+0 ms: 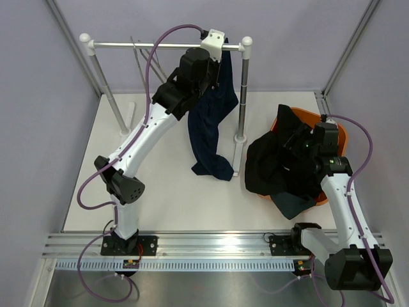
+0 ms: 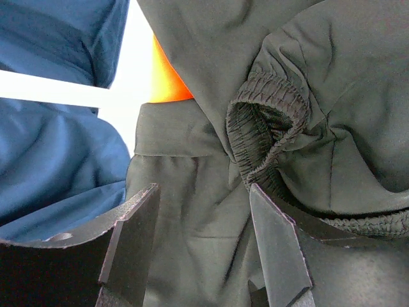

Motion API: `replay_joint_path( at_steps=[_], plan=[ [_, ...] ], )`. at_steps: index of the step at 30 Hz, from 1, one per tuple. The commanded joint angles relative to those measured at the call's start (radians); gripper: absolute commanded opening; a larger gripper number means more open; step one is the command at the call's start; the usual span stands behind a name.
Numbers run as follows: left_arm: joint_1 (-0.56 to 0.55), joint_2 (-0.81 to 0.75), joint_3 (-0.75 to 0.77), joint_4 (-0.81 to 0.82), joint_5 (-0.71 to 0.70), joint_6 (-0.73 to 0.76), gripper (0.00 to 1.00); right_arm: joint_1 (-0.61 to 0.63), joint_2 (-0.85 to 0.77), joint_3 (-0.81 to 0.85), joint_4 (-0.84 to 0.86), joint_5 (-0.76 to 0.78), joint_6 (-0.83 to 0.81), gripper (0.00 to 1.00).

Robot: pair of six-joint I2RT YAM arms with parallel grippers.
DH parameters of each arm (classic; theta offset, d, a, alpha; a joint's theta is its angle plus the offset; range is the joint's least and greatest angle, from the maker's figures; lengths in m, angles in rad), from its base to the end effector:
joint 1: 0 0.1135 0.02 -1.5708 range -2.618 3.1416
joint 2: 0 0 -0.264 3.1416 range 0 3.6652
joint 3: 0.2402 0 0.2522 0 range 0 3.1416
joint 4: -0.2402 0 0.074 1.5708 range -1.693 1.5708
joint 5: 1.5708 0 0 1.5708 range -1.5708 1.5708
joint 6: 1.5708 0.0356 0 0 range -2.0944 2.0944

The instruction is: Remove the shorts from the hanger

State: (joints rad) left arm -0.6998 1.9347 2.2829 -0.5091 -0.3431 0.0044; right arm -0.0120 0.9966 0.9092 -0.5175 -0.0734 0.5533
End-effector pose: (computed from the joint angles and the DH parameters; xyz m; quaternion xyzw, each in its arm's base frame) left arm 0.3366 -0.2677 0.4830 0.1550 0.7426 -0.0953 0.6446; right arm 0.2160 0.0000 0.3113 0.2305 0.8547 0.1554 0.4385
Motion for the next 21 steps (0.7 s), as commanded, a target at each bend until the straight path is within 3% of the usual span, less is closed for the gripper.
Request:
replay_joint_path(
  at_steps=[1, 7, 13, 21],
  plan=[
    [0.003, -0.112, 0.053, 0.028, 0.033, 0.025, 0.0, 0.007, 0.002, 0.013, 0.034, -0.019, -0.013, 0.67],
    [0.002, -0.17, 0.0, -0.051, 0.018, 0.017, 0.0, 0.007, 0.001, 0.026, 0.028, 0.0, -0.023, 0.67],
    [0.003, -0.285, -0.16, -0.069, 0.016, 0.003, 0.0, 0.007, -0.012, 0.039, 0.017, 0.021, -0.029, 0.79],
    [0.002, -0.41, -0.266, -0.112, 0.032, 0.0, 0.0, 0.007, -0.035, 0.088, -0.022, 0.027, -0.038, 0.85]
  ],
)
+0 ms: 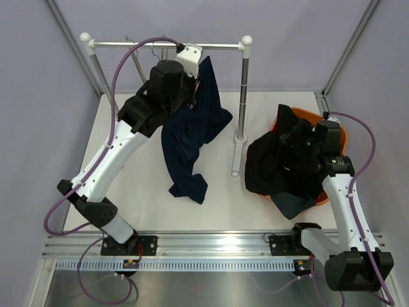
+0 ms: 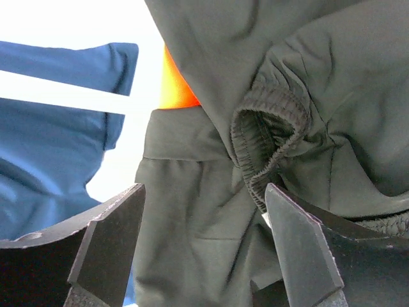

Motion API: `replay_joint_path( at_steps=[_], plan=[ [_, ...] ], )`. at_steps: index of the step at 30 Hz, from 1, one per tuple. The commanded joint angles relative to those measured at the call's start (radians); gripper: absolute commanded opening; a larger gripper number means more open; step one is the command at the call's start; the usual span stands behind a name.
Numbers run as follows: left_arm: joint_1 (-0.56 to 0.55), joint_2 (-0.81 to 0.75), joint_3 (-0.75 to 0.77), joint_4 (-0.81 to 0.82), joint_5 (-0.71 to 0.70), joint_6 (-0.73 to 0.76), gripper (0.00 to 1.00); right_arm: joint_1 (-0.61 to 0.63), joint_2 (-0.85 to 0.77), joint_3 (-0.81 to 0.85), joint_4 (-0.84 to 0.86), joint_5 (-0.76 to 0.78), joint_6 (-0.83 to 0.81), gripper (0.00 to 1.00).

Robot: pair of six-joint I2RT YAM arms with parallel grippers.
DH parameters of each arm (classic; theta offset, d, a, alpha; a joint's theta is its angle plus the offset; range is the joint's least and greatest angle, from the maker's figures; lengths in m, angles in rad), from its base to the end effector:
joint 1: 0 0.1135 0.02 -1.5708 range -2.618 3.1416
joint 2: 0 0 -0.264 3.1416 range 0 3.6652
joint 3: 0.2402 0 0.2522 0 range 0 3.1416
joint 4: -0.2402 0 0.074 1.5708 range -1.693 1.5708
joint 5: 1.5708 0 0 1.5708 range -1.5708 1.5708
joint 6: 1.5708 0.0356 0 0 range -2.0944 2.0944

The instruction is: Remove the shorts from the hanger

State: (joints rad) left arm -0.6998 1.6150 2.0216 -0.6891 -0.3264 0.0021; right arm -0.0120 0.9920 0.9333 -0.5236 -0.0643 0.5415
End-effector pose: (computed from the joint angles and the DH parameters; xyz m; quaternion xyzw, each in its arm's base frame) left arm 0.2647 -0.2079 0.4992 0.1796 0.7744 -0.0805 0.6013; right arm 0.2151 -0.0003 0.3198 0.2257 0.8506 0.1514 0.4502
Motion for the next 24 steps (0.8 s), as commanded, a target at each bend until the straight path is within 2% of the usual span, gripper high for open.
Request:
replay_joint_path(
  at_steps=[1, 7, 11, 14, 18, 24],
  plan=[
    [0.0, -0.105, -0.009, 0.06, 0.044, 0.004, 0.0, 0.007, -0.036, 0.082, -0.025, 0.018, -0.028, 0.86],
    [-0.03, -0.151, -0.043, -0.021, 0.078, 0.004, 0.0, 0.007, -0.058, 0.191, -0.104, 0.026, -0.08, 0.9],
    [-0.053, -0.23, -0.162, -0.007, 0.105, -0.04, 0.0, 0.099, -0.05, 0.281, -0.147, 0.053, -0.091, 0.9],
    [-0.075, -0.293, -0.253, 0.003, 0.127, -0.06, 0.0, 0.234, -0.027, 0.35, -0.165, 0.11, -0.084, 0.89],
    [-0.107, -0.349, -0.333, 0.01, 0.135, -0.073, 0.0, 0.513, 0.039, 0.423, -0.191, 0.259, -0.074, 0.89],
    [-0.127, -0.405, -0.414, 0.019, 0.158, -0.094, 0.0, 0.794, 0.15, 0.487, -0.19, 0.431, -0.037, 0.87]
  ],
)
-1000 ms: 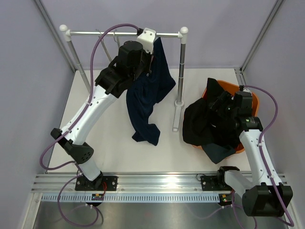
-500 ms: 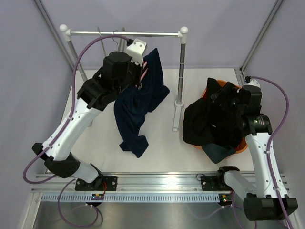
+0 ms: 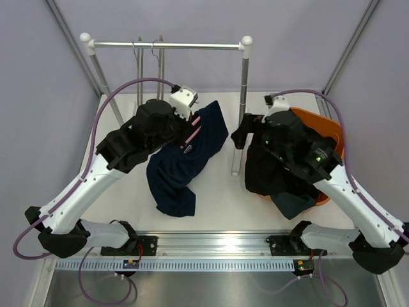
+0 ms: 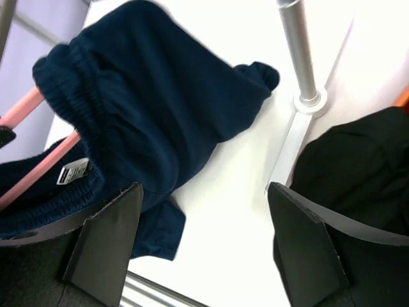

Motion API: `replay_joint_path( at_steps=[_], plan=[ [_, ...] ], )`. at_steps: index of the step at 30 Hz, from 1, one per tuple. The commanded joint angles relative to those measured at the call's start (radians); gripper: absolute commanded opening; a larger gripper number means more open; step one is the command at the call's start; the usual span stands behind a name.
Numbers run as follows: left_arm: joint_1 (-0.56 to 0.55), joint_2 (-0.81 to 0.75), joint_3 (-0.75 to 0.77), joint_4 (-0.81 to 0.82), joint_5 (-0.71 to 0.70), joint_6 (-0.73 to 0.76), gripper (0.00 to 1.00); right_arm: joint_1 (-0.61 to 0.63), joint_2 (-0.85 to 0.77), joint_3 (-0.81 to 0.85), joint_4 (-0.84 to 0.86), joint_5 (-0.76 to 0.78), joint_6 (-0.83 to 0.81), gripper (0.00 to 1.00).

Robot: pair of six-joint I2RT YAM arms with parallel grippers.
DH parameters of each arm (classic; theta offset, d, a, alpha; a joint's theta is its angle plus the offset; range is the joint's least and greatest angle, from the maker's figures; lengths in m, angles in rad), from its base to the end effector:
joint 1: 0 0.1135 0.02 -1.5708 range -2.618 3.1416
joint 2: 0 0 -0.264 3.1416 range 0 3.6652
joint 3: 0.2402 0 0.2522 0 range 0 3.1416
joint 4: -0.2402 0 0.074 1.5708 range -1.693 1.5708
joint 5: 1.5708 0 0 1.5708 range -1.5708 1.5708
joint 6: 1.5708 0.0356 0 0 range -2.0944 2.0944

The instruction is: Remove the shorts from the hanger

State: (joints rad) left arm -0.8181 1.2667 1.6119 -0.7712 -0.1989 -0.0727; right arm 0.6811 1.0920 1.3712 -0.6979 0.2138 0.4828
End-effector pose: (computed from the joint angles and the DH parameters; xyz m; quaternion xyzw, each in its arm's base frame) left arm 0.1763 -0.1779 0.4597 0.2545 0.7986 -0.1569 0.5223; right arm 0.1731 0.1306 0.4288 -0.0247 0.8355 0.2229 0.5016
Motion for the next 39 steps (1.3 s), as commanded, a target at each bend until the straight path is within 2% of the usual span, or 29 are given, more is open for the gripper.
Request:
replay_joint_path(
  at_steps=[1, 5, 8, 24, 27, 28, 31, 32, 35, 39],
  plan=[
    [-0.01, -0.061, -0.016, 0.102, 0.03, -0.022, 0.0, 0.165, 0.068, 0.069, -0.018, 0.171, 0.026, 0.87],
    [-0.023, -0.067, -0.036, 0.104, 0.035, -0.029, 0.0, 0.279, 0.153, 0.124, -0.023, 0.262, 0.048, 0.87],
    [-0.032, -0.072, -0.046, 0.105, 0.038, -0.032, 0.0, 0.314, 0.201, 0.147, -0.003, 0.285, 0.065, 0.86],
    [-0.061, -0.095, -0.081, 0.11, 0.052, -0.035, 0.0, 0.325, 0.388, 0.262, 0.058, 0.326, 0.066, 0.81],
    [-0.064, -0.108, -0.089, 0.101, 0.052, -0.035, 0.0, 0.325, 0.401, 0.266, 0.064, 0.36, 0.066, 0.72],
    [-0.064, -0.115, -0.092, 0.098, 0.053, -0.033, 0.0, 0.325, 0.401, 0.267, 0.07, 0.367, 0.063, 0.61],
    [-0.064, -0.133, -0.096, 0.084, 0.058, -0.029, 0.0, 0.325, 0.411, 0.296, 0.066, 0.406, 0.048, 0.39],
    [-0.065, -0.138, -0.096, 0.07, 0.058, -0.027, 0.0, 0.325, 0.413, 0.305, 0.052, 0.427, 0.043, 0.22],
    [-0.067, -0.165, -0.106, 0.053, 0.078, -0.022, 0.0, 0.324, 0.428, 0.347, 0.026, 0.478, 0.031, 0.02],
    [-0.065, -0.217, -0.133, 0.036, 0.096, -0.016, 0.0, 0.305, 0.448, 0.402, -0.017, 0.518, 0.027, 0.0]
  ],
)
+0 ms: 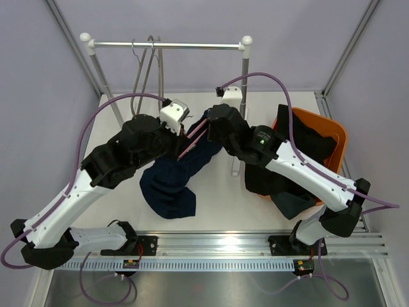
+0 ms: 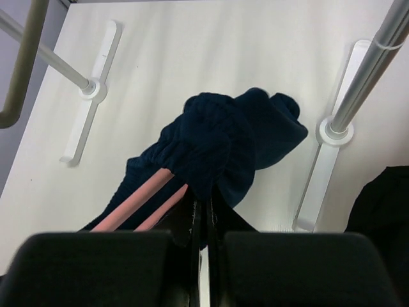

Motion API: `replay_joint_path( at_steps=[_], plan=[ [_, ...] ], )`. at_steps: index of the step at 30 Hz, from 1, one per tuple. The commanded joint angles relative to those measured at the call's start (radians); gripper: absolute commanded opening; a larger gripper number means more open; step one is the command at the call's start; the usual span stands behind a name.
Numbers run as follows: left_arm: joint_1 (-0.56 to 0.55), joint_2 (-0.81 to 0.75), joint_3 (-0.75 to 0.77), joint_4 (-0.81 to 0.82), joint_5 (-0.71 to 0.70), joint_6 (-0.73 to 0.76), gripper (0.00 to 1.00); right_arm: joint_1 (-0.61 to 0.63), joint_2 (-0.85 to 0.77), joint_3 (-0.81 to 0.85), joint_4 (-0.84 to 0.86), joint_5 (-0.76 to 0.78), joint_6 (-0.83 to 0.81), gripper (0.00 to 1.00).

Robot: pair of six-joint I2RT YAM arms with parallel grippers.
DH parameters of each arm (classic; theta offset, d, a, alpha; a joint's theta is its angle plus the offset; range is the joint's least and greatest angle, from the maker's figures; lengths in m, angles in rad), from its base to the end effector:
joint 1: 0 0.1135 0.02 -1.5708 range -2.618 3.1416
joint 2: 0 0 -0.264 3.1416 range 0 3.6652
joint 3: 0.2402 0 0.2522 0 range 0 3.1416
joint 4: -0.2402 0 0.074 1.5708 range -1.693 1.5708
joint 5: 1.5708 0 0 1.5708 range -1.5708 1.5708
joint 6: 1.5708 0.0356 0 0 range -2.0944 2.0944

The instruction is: Remove the shorts from the hanger

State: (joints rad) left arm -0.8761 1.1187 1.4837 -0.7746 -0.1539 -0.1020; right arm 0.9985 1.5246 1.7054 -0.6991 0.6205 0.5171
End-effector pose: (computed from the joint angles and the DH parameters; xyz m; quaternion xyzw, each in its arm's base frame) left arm 0.1400 -0.1595 0.4510 0.2756 0.7879 -0.2002 0.5130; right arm 0.1947 0.2640 0.4293 -0.0474 0.8362 0.1370 0.5289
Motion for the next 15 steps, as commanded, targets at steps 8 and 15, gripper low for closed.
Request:
replay_joint_path(
  at_steps=[8, 15],
  plan=[
    [-0.009, -0.125, -0.023, -0.002, 0.083, 0.021, 0.0, -0.121, 0.032, 0.096, -0.048, 0.079, -0.008, 0.0],
    [-0.009, -0.16, -0.031, -0.011, 0.111, 0.028, 0.0, -0.201, 0.025, 0.062, -0.033, 0.033, -0.006, 0.0]
  ],
)
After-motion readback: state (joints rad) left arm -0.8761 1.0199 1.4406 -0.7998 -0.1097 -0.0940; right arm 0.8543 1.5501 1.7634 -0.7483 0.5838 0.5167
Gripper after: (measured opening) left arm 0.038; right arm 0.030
